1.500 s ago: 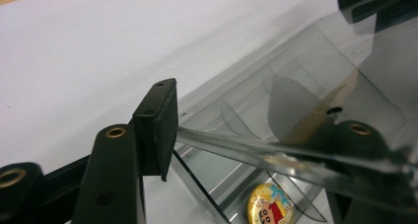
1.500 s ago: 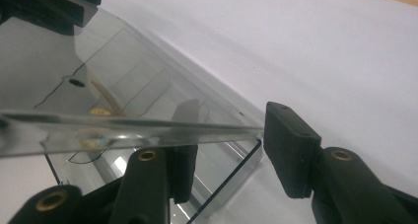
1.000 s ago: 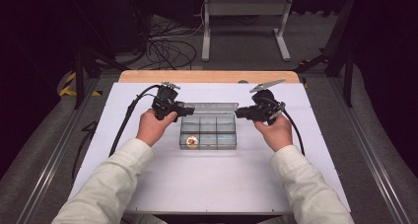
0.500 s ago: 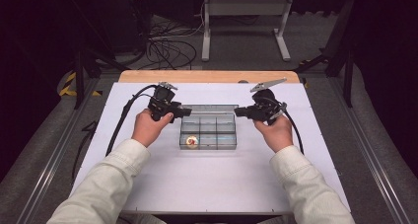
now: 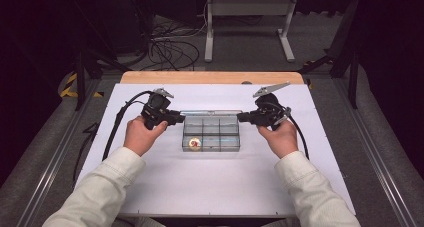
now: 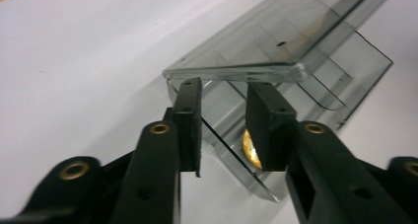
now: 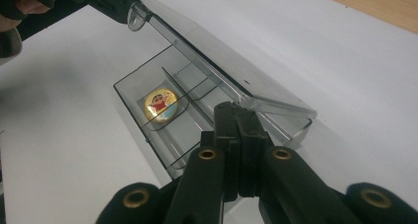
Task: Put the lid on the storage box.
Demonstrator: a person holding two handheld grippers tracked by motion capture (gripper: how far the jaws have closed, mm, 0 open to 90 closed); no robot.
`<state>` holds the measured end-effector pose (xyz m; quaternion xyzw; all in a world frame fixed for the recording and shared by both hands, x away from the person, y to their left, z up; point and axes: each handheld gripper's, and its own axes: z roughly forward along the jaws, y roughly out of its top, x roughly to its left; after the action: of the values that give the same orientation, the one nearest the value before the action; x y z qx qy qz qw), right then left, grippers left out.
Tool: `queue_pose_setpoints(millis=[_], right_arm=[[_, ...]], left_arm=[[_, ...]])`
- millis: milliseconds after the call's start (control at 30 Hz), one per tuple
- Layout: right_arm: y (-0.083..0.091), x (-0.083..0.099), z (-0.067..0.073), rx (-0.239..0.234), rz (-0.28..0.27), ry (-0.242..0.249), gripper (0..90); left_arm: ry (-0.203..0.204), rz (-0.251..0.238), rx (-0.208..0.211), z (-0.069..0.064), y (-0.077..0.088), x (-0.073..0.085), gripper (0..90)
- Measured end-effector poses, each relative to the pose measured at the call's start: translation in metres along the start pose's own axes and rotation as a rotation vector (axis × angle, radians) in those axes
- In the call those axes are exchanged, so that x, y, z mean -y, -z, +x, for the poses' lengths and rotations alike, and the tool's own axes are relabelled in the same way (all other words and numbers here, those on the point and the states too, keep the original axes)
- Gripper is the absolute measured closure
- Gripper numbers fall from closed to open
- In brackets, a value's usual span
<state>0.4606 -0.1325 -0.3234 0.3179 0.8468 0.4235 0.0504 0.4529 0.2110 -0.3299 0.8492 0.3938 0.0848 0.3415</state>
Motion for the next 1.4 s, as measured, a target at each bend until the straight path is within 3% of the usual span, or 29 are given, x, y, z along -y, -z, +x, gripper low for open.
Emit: queue_pose_setpoints(millis=[200,333,633,1400], right_arm=[[0.000,0.005,0.004,0.000,0.015,0.009,89.7],[0.000,0.008,0.006,0.001,0.042,0.019,89.7],[-0.002,0.019,0.012,-0.013,0.078,0.033,89.7],[-0.015,0.044,0.022,-0.031,0.167,0.043,89.2]], left_arm=[[-0.031,0.006,0.003,-0.009,0.004,0.009,84.3],[-0.052,0.001,0.009,-0.016,0.006,0.014,88.2],[-0.073,0.018,0.029,-0.023,0.006,0.023,88.6],[-0.111,0.119,0.045,-0.028,-0.004,0.040,88.5]])
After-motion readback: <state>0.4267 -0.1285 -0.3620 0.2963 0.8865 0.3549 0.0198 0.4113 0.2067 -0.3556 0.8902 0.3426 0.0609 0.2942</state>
